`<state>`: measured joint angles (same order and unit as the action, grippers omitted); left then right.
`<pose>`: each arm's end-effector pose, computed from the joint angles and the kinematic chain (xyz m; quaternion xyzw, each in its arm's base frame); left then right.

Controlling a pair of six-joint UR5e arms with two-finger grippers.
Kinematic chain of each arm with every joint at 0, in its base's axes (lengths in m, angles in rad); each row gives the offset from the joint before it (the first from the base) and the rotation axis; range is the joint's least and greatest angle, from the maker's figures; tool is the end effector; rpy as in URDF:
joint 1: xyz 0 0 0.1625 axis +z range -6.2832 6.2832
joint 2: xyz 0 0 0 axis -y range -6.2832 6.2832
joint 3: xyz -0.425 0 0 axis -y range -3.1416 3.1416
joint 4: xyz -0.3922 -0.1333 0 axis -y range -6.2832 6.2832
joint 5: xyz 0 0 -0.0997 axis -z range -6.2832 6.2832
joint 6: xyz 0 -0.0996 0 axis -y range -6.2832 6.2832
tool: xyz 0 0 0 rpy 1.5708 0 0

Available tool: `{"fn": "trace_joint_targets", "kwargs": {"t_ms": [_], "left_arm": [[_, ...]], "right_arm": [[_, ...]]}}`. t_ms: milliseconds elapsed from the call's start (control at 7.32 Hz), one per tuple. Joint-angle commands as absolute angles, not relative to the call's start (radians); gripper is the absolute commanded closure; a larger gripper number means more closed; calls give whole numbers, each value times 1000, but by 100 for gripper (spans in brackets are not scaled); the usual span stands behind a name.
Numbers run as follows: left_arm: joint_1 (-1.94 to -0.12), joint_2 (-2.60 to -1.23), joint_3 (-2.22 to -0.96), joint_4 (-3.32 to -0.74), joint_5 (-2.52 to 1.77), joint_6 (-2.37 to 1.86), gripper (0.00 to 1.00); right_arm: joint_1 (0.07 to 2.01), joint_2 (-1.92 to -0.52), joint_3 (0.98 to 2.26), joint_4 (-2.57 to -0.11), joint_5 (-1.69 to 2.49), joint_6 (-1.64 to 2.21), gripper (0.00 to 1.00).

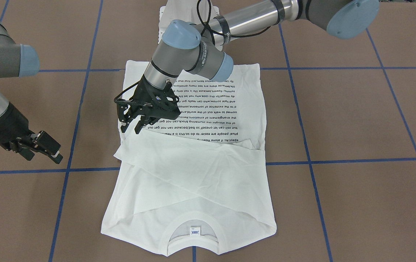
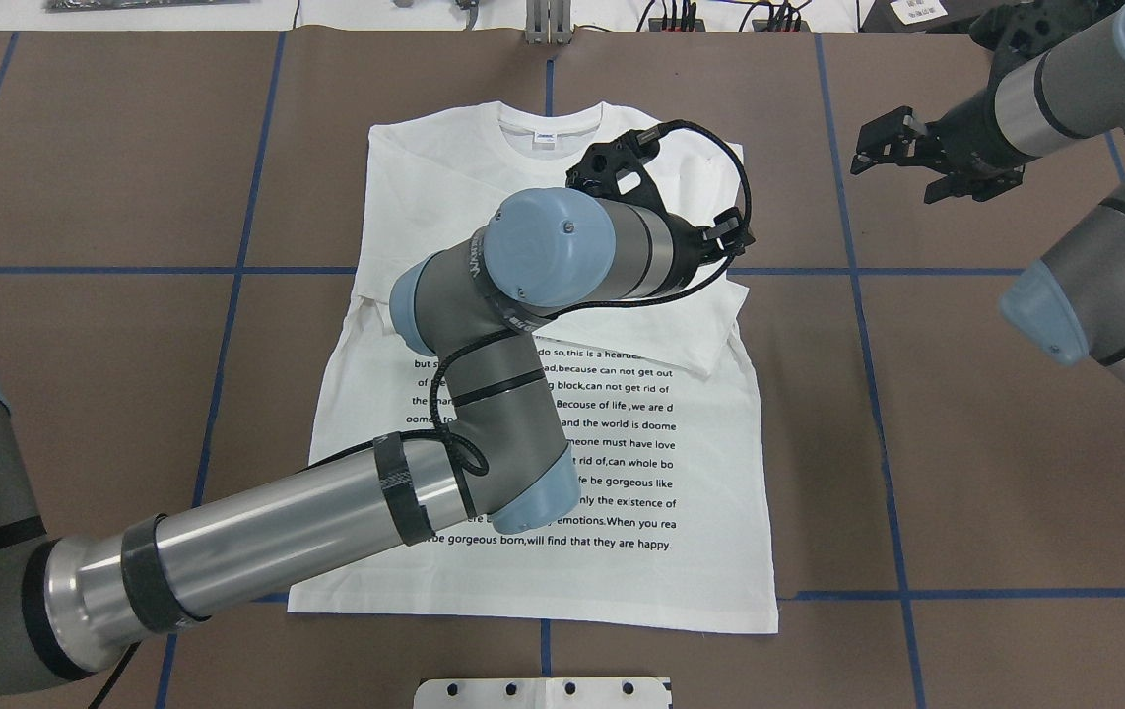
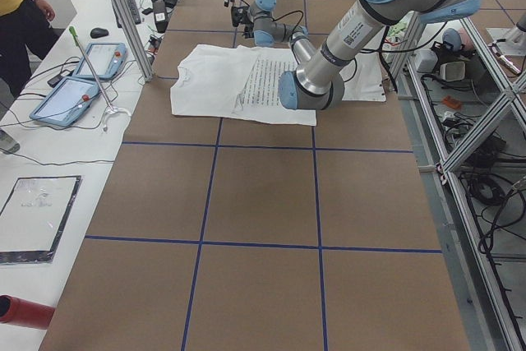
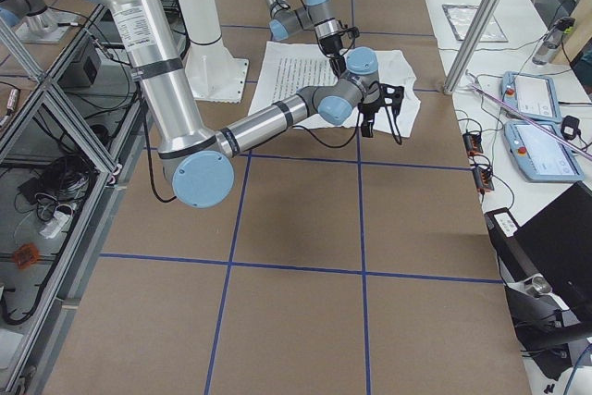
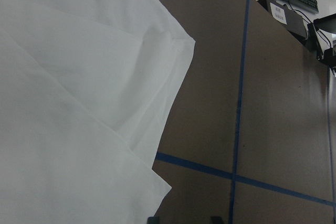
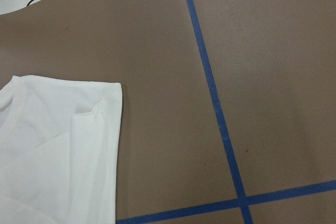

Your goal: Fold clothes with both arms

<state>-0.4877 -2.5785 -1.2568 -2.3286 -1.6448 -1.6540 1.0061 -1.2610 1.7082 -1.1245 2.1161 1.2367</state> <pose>0.6225 -0.4727 0.0514 0.1061 0.6553 -0.1869 0.7242 -0.2586 -0.5607 0.3733 0.0681 -0.4769 0.1765 0.8583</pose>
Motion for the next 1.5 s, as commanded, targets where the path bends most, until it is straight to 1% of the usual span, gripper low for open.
{"fn": "trace_joint_targets", "kwargs": {"t_ms": [0, 137, 273, 410, 546, 683, 956, 1093, 1366], "left_arm": [[-495, -2382, -1497, -2280, -1651, -1575, 31], [-509, -2299, -1603, -2243, -1652, -1446, 32], [-526, -2219, -1674, -2231, -1657, -1355, 32], [-555, -2162, -1710, -2229, -1684, -1329, 32], [-596, -2108, -1723, -2232, -1739, -1251, 31], [-616, -2047, -1764, -2235, -1753, -1194, 0], [-618, -1935, -1845, -2241, -1744, -1227, 0], [-620, -1915, -1862, -2241, -1744, -1227, 0], [-618, -1910, -1861, -2244, -1744, -1235, 0]], "right_arm": [[831, -1351, 1886, -1127, 1960, 1470, 0], [684, -1361, 1958, -1141, 1802, 1629, 0], [549, -1365, 2018, -1201, 1698, 1763, 1], [409, -1367, 2113, -1345, 1583, 1858, 2], [270, -1368, 2161, -1441, 1445, 2010, 2], [141, -1391, 2161, -1463, 1314, 2098, 2], [-44, -1489, 2160, -1463, 1138, 2312, 4], [-79, -1499, 2161, -1465, 1108, 2341, 5], [-95, -1502, 2123, -1465, 1112, 2352, 10]]}}
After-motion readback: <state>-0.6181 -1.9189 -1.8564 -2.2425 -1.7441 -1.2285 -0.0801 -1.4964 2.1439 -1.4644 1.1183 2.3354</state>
